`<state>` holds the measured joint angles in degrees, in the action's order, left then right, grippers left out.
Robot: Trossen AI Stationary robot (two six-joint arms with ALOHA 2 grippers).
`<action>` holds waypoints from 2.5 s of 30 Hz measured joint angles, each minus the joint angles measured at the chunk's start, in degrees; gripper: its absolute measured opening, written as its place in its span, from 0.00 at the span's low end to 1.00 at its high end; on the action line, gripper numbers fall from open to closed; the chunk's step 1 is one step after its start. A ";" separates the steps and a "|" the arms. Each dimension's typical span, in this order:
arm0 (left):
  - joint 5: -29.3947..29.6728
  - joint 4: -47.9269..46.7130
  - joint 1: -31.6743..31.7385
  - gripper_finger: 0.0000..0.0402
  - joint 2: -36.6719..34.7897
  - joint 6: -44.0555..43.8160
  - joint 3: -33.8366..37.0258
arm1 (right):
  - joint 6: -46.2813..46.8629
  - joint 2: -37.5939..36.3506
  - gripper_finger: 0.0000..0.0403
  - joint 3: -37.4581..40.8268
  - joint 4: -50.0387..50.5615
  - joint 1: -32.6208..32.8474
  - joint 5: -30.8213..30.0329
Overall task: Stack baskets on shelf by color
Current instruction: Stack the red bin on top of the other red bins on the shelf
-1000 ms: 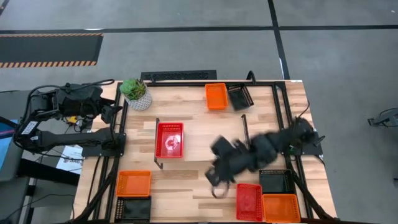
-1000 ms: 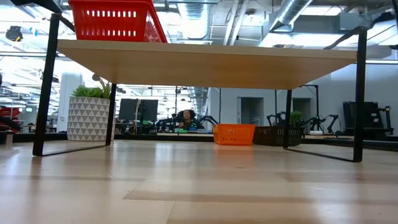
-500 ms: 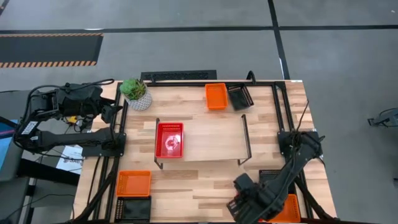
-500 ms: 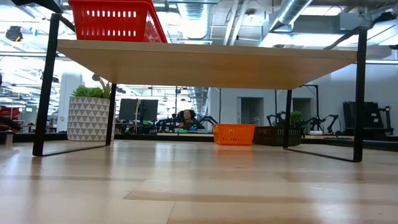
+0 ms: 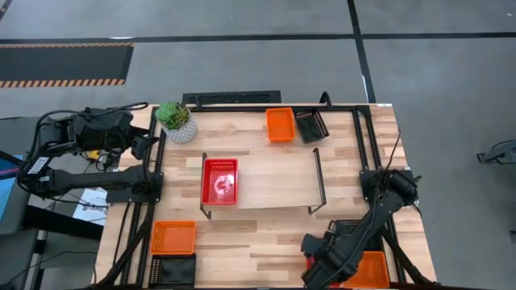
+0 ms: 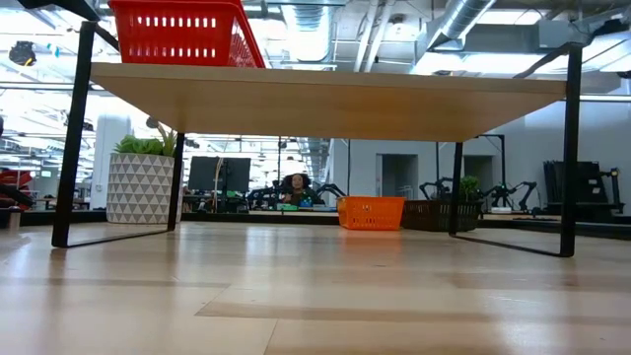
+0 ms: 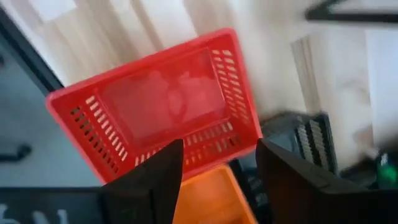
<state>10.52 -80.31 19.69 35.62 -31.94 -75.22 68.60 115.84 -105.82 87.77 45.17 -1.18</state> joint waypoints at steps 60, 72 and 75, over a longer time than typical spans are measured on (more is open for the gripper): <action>6.84 -0.39 0.01 0.62 -0.02 -6.91 0.04 | -16.17 -21.80 0.48 48.37 -44.94 -5.09 -1.75; 6.84 -0.41 0.01 0.62 0.00 -6.91 0.04 | -17.95 -21.84 0.04 48.11 -45.32 -6.00 2.65; 6.84 -0.41 0.00 0.62 -0.02 -6.91 0.04 | -18.27 -21.80 0.05 46.61 -45.12 -5.99 2.85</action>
<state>17.37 -80.72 19.70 35.59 -38.85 -75.18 50.33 94.04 -59.21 42.65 39.18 1.67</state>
